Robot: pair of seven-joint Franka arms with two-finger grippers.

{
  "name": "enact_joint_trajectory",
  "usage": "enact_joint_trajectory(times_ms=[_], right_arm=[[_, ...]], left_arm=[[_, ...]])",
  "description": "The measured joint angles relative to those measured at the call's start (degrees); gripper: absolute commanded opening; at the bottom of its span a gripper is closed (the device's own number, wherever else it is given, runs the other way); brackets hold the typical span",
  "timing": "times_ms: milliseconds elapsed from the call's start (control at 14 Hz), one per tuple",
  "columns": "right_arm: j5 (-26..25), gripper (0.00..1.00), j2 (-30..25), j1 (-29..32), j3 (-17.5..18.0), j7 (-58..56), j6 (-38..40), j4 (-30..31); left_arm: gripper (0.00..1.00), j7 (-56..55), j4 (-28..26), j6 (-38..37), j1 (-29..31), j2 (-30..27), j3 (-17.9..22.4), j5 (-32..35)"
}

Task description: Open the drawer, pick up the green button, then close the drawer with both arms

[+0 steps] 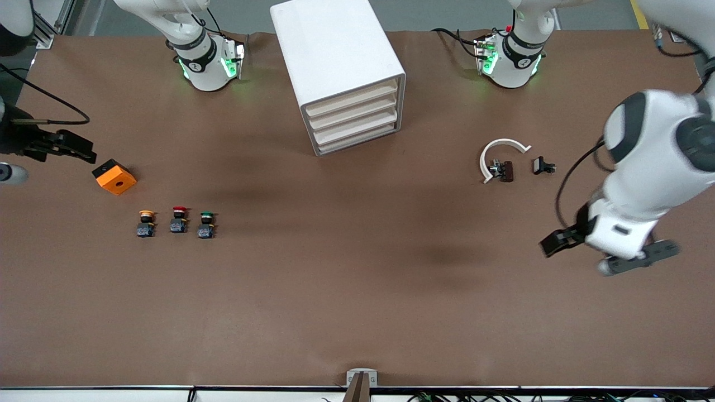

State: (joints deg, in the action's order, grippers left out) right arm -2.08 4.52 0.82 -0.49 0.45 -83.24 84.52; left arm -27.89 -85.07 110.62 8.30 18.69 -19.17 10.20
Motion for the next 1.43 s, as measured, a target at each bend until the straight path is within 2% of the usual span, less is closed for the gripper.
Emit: enact_joint_trajectory(times_ms=[214,429,571,714,857,1071,1214,1429], right_arm=[[0.1,1.0,0.1,0.6,0.0,-1.4,1.7,-1.7],[0.1,1.0,0.3,0.6,0.1,-1.7,1.7,-2.3],[0.1,1.0,0.4,0.6,0.2,-1.8,1.7,-3.1],[0.2,1.0,0.4,0.6,0.5,-1.8,1.7,-3.3],[0.2,1.0,0.5,0.6,0.8,-1.8,1.7,-3.3],[0.2,1.0,0.6,0.6,0.8,-1.8,1.7,-3.3],[0.2,1.0,0.7,0.6,0.8,-1.8,1.7,-3.3],[0.2,1.0,0.7,0.6,0.9,-1.8,1.7,-3.3]], left_arm=[[1.0,5.8,0.1,-7.9,3.2,-6.1,-0.1,-1.4],[1.0,11.5,-0.1,-16.6,5.3,-11.0,0.1,-6.5],[1.0,15.9,-0.7,-20.2,5.6,-14.2,2.6,-9.7],[1.0,17.9,-2.4,-23.6,1.1,-17.8,7.8,-10.5],[1.0,17.9,-6.0,-24.2,-3.5,-22.1,10.8,-10.6],[1.0,17.9,-12.3,-22.1,-6.1,-27.3,12.1,-10.6],[1.0,17.9,-15.2,-21.2,-8.2,-29.2,14.3,-10.6],[1.0,18.3,-16.0,-21.2,-8.7,-29.5,15.5,-10.6]])
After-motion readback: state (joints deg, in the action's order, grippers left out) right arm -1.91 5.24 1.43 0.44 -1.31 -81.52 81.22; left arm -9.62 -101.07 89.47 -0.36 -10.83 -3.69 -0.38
